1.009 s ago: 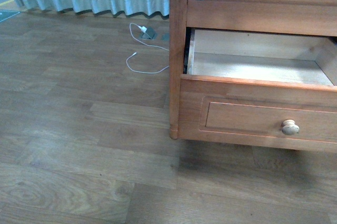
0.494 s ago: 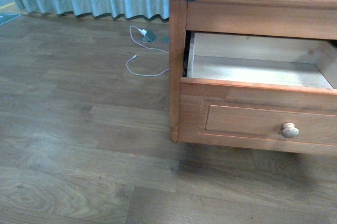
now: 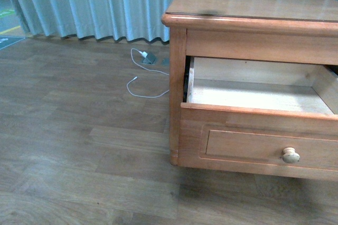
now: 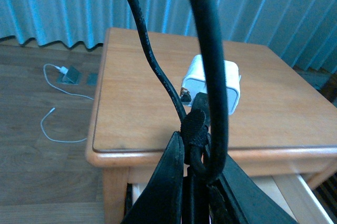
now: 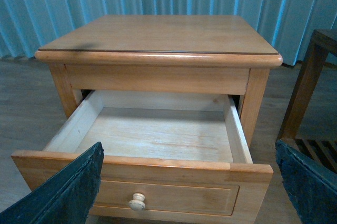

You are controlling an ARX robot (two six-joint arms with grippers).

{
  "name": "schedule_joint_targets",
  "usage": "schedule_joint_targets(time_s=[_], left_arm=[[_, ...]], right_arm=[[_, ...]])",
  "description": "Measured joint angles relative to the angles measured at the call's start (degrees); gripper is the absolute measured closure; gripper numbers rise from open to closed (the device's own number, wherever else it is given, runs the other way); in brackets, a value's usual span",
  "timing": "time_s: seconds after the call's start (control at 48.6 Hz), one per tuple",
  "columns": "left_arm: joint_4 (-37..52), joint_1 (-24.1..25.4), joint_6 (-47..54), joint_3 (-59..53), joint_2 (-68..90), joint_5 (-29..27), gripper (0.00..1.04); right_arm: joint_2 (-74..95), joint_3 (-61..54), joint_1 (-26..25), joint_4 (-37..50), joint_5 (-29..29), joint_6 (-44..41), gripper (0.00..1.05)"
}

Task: Put charger into drawer

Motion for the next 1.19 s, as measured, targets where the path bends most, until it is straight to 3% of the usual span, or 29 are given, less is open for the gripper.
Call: schedule_joint_targets(time_s=[0.35,0.823,1.05,1.194], left_arm=[[-0.9,-2.2,-1.2,-10.3,-2.9,3.6,0.95],[-4.2,-4.2,-6.8,3.6,21.1,3.8,0.95],[-2.8,-5.2,-7.0,5.5,23.3,3.6,0.65],[0.0,-5.3,-6.2,0.5,17.7,2.6,0.38]], right_arm=[[0.0,0.0,0.0,0.0,0.0,0.0,0.08],[0.0,0.0,0.0,0.0,0.0,0.0,0.08],[0.0,0.0,0.0,0.0,0.0,0.0,0.08],[0.0,0.0,0.0,0.0,0.0,0.0,0.08]])
